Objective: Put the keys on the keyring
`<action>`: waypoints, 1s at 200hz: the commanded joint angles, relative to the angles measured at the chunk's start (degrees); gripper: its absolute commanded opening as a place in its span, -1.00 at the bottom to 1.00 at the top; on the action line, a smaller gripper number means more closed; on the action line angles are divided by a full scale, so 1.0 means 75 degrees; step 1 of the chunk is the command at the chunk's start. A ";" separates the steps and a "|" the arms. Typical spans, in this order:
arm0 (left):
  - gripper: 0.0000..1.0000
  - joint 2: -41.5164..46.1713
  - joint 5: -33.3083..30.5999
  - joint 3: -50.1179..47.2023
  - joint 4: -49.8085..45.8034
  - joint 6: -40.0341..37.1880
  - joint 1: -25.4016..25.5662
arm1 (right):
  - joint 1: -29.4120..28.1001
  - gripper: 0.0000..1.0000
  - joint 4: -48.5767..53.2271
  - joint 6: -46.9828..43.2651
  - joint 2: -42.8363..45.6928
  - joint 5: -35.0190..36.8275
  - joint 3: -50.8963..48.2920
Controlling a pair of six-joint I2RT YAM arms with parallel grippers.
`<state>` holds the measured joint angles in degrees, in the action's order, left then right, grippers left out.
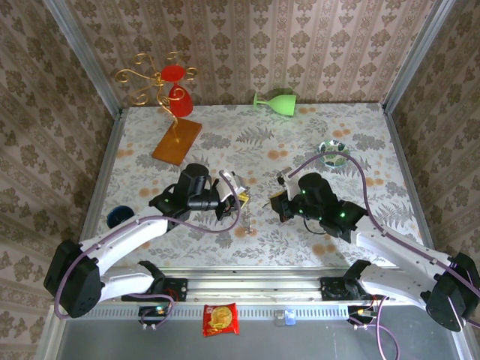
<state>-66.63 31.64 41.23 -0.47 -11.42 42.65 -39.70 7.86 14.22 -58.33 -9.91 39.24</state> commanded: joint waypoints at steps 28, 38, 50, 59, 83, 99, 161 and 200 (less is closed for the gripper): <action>-1.00 -0.0078 0.0168 0.0314 0.0063 0.0213 0.0155 | -0.0050 -1.00 -0.0909 -0.0672 -0.0246 -0.1451 0.0195; -1.00 -0.0103 0.0176 0.0345 0.0043 0.0225 0.0172 | -0.0058 -1.00 -0.0987 -0.0722 -0.0311 -0.1530 0.0236; -1.00 -0.0138 0.0190 0.0380 0.0008 0.0223 0.0194 | -0.0072 -1.00 -0.1038 -0.0780 -0.0376 -0.1595 0.0291; -1.00 -0.0162 0.0198 0.0403 -0.0004 0.0233 0.0206 | -0.0082 -1.00 -0.1048 -0.0825 -0.0429 -0.1619 0.0338; -1.00 -0.0226 0.0199 0.0430 -0.0011 0.0218 0.0231 | -0.0097 -1.00 -0.1105 -0.0910 -0.0558 -0.1700 0.0460; -1.00 -0.0245 0.0198 0.0444 -0.0034 0.0219 0.0238 | -0.0116 -1.00 -0.1163 -0.0941 -0.0625 -0.1746 0.0507; -1.00 -0.0221 0.0205 0.0425 -0.0062 0.0198 0.0263 | -0.0234 -1.00 -0.1142 -0.1086 -0.0836 -0.1300 0.0578; -1.00 -0.0194 0.0270 0.0421 -0.0069 0.0166 0.0267 | -0.0271 -1.00 -0.1053 -0.1114 -0.0848 -0.0513 0.0616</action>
<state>-68.58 31.70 42.44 -1.32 -10.63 44.27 -41.23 0.03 7.14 -64.51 -18.87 41.76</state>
